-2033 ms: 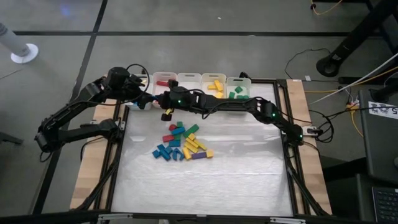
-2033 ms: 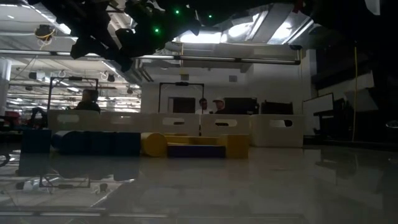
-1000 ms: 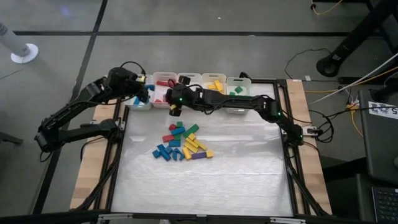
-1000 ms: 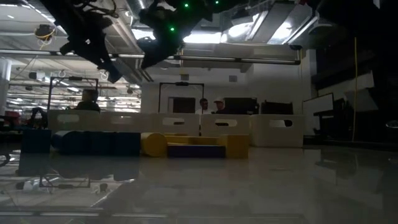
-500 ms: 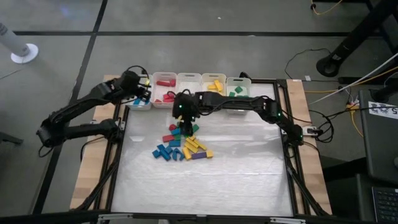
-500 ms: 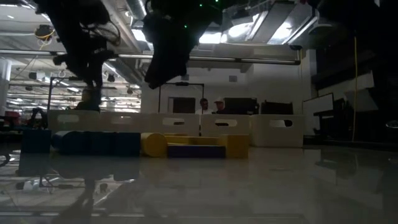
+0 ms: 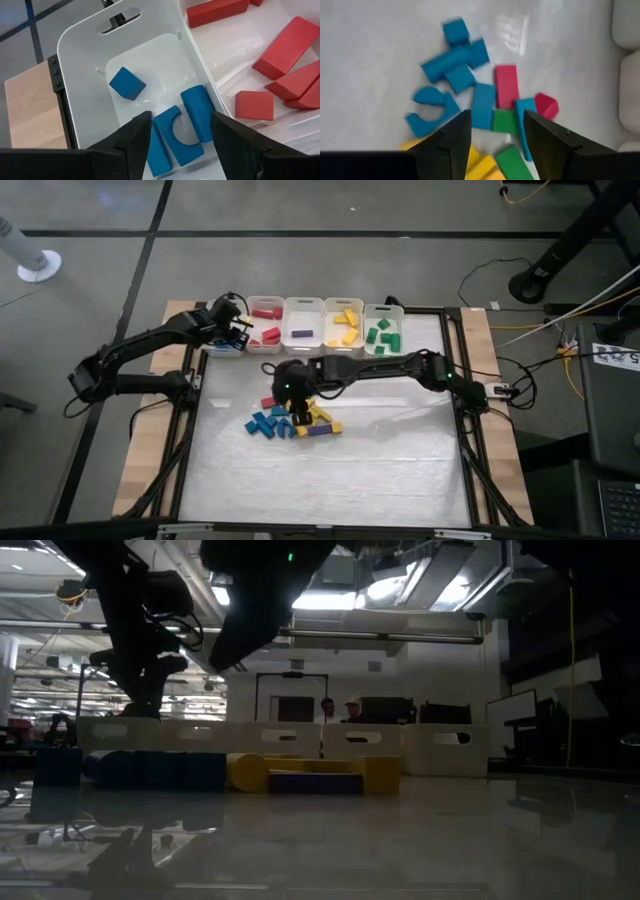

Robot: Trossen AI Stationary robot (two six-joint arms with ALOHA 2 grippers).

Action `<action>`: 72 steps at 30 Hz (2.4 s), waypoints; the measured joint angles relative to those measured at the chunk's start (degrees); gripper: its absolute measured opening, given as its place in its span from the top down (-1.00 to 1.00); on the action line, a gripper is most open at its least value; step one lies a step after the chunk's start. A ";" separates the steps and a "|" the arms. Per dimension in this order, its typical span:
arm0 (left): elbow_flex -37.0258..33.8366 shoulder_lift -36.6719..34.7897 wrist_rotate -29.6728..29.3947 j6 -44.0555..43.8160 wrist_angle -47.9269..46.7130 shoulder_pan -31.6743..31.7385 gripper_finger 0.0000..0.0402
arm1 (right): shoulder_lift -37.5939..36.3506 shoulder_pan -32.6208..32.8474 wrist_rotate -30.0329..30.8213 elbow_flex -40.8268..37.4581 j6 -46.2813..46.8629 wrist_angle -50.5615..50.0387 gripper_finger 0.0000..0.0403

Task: Sort blocks
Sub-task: Put the blue block into the left white bin

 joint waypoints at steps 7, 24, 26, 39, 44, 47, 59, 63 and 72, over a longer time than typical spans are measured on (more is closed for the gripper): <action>0.02 -0.41 2.40 -0.40 -0.26 -1.18 0.05 | 4.92 -2.72 0.43 -0.11 -3.31 2.04 0.12; 0.04 -0.90 3.26 -0.46 -0.20 -3.10 0.06 | 10.42 -6.41 -3.63 -0.35 -7.54 6.13 0.12; 0.04 -0.90 3.30 -0.41 -0.21 -3.10 0.06 | 10.92 -6.44 -3.68 -0.37 -7.55 6.77 0.12; 0.04 -0.87 4.97 -0.86 -0.02 -3.16 0.06 | 11.52 -6.49 -3.68 -0.07 -7.54 6.95 0.33; 0.04 -0.90 13.34 -4.27 0.00 -3.17 0.07 | 11.52 -6.49 -1.00 0.02 -7.54 7.45 0.52; 0.04 -0.90 18.68 -5.54 0.00 -3.17 0.07 | 11.44 -6.49 2.67 0.05 -7.57 7.51 0.52; 0.05 -0.92 37.61 -7.15 6.88 -3.17 0.09 | 11.37 -6.52 15.88 7.08 -7.64 7.46 0.47; 0.07 -0.92 39.45 -8.09 9.55 -3.17 0.09 | 11.34 -6.52 20.61 9.35 -7.74 7.58 0.46; 0.07 -0.92 43.02 -6.78 10.90 -3.17 0.09 | 11.22 -6.56 28.10 11.39 -7.82 10.16 0.45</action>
